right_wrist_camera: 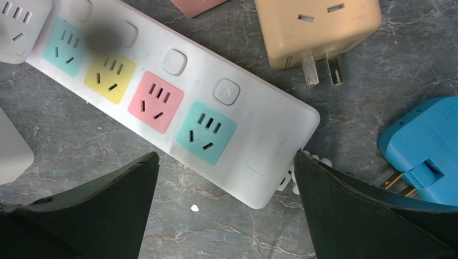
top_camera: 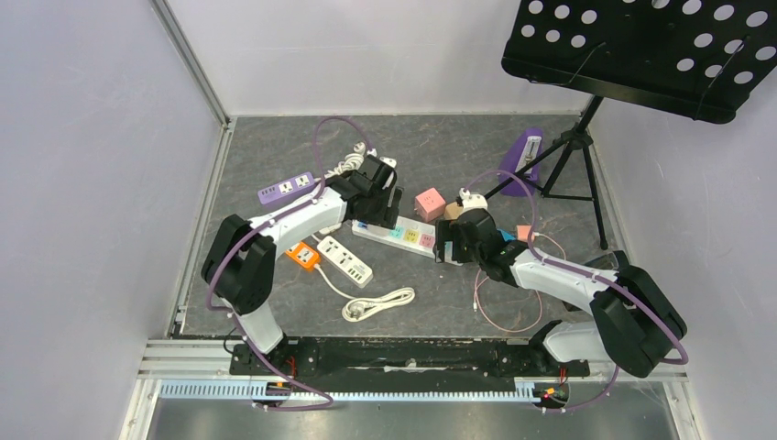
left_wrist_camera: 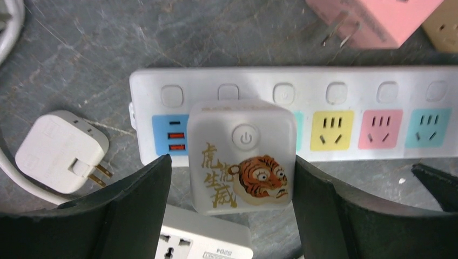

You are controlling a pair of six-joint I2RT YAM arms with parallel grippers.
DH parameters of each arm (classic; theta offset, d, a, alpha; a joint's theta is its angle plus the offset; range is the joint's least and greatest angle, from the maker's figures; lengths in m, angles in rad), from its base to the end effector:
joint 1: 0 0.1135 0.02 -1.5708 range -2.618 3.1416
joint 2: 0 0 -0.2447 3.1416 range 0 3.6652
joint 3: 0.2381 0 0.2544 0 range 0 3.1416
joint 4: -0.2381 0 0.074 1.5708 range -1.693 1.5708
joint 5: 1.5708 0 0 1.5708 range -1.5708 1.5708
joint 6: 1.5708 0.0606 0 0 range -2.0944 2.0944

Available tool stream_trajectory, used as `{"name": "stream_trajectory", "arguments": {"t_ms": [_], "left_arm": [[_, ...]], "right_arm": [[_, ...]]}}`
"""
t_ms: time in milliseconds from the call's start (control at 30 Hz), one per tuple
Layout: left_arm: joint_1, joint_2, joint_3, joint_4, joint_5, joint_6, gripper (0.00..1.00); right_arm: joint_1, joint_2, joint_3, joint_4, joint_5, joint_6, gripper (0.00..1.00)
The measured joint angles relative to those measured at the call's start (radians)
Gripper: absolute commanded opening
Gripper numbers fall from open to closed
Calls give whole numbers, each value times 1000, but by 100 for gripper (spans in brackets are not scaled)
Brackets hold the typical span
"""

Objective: Insert the plug

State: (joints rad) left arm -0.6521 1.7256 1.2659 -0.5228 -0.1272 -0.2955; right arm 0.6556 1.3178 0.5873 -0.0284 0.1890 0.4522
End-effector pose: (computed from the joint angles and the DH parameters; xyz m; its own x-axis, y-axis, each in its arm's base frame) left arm 0.3070 -0.2247 0.1878 -0.7915 0.2409 -0.5616 0.3298 0.9421 -0.0607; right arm 0.2287 0.1616 0.1383 -0.7051 -0.0008 -0.7092 -0.2030 0.9584 0.2008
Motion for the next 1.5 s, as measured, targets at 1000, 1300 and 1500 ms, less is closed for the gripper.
{"name": "stream_trajectory", "arguments": {"t_ms": [1000,1300,1500], "left_arm": [[-2,-52,-160,161,18,8,75],[1,-76,-147,103,-20,9,82],[3,-264,-143,102,-110,9,82]], "right_arm": [[0,0,2,-11,-8,2,98],[-3,-29,51,-90,-9,-21,98],[-35,-72,66,-131,24,-42,88]]}}
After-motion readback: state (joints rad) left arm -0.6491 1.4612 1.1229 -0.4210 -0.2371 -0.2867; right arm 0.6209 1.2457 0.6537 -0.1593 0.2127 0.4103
